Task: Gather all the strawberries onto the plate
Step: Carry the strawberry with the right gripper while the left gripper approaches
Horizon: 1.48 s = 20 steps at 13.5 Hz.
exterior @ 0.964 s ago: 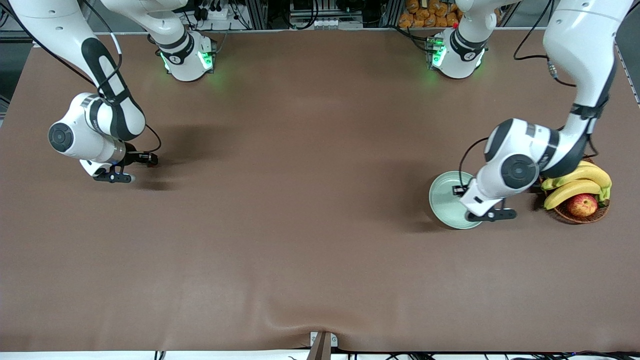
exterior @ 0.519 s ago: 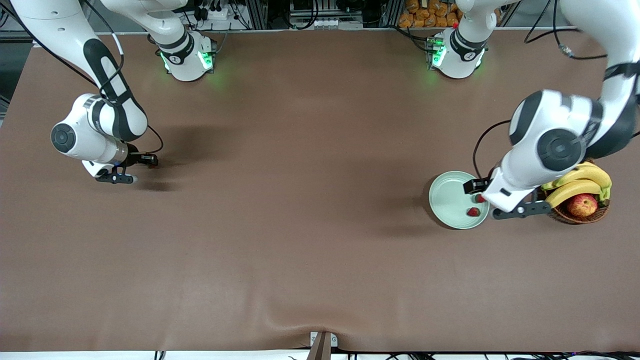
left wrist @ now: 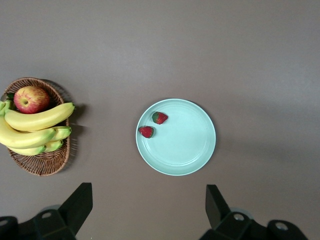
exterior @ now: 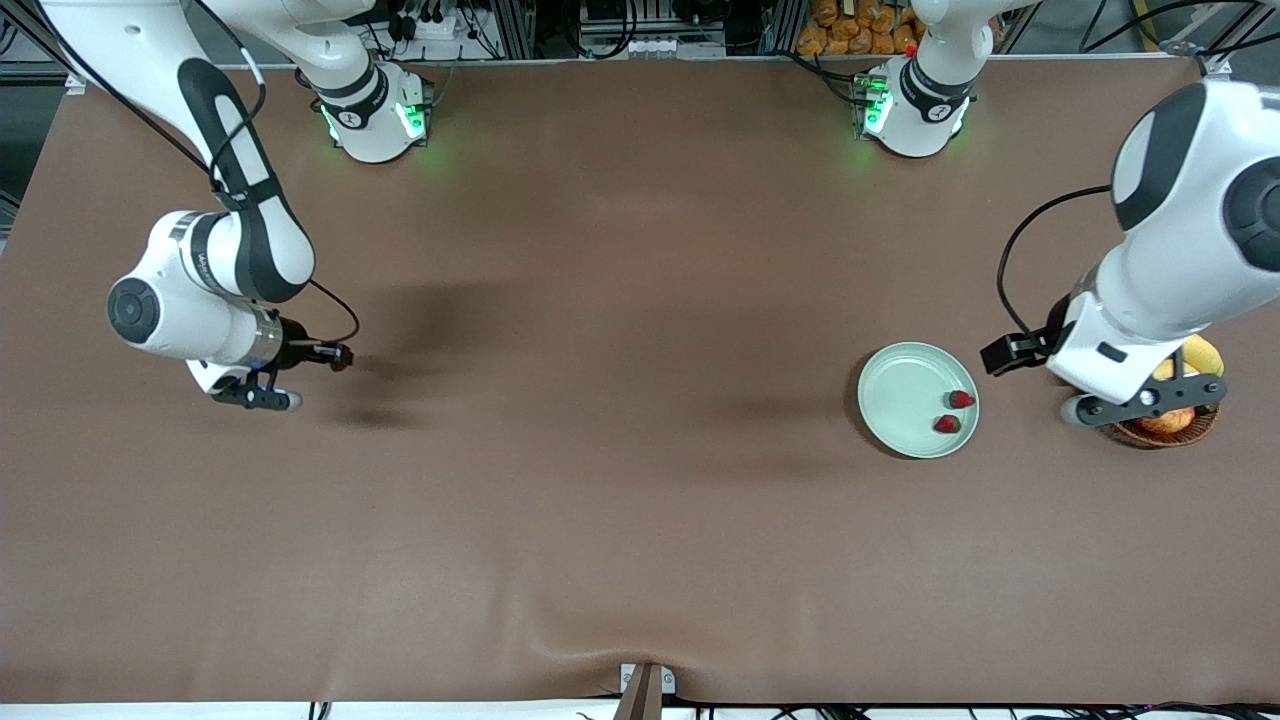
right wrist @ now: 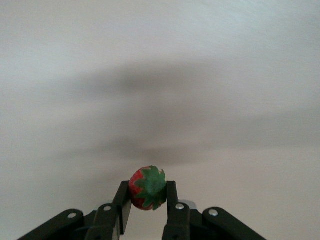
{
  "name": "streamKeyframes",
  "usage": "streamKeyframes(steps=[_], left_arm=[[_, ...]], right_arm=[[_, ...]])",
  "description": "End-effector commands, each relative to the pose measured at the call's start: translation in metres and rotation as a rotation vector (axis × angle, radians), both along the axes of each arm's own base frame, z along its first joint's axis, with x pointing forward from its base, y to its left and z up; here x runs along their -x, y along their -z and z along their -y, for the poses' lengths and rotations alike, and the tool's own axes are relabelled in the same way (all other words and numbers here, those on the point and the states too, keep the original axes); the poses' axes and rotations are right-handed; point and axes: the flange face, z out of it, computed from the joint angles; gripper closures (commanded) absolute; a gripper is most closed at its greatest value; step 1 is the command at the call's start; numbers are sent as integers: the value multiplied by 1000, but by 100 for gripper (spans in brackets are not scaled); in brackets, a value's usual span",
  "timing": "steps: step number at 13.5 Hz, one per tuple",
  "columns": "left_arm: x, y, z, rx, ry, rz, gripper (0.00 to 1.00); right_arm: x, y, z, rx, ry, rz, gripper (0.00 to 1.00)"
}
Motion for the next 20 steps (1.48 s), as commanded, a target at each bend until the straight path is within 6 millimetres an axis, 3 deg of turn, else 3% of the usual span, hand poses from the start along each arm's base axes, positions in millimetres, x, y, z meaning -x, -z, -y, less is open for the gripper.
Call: streamKeyframes(steps=[1, 5, 8, 9, 12, 14, 16, 18, 20], left_arm=[[12, -25, 2, 29, -19, 9, 0], [14, -30, 3, 32, -21, 18, 0], [17, -37, 7, 27, -26, 35, 0], [17, -38, 8, 28, -26, 36, 0], [18, -27, 22, 33, -14, 22, 0], [18, -7, 30, 32, -5, 13, 0], [23, 33, 39, 25, -36, -6, 0], [27, 71, 47, 26, -60, 2, 0], [36, 103, 65, 38, -55, 9, 0]], right_arm=[[-25, -34, -69, -64, 116, -27, 100], [-41, -57, -198, -139, 295, -63, 100], [-45, -63, -293, -158, 429, -74, 100], [-42, -56, -323, -162, 477, -64, 100], [-17, -5, -413, -184, 585, -22, 100], [5, 35, -452, -209, 595, 27, 100], [28, 64, -486, -223, 633, 40, 100], [45, 78, -511, -232, 635, 37, 100], [53, 89, -522, -243, 649, 44, 100]])
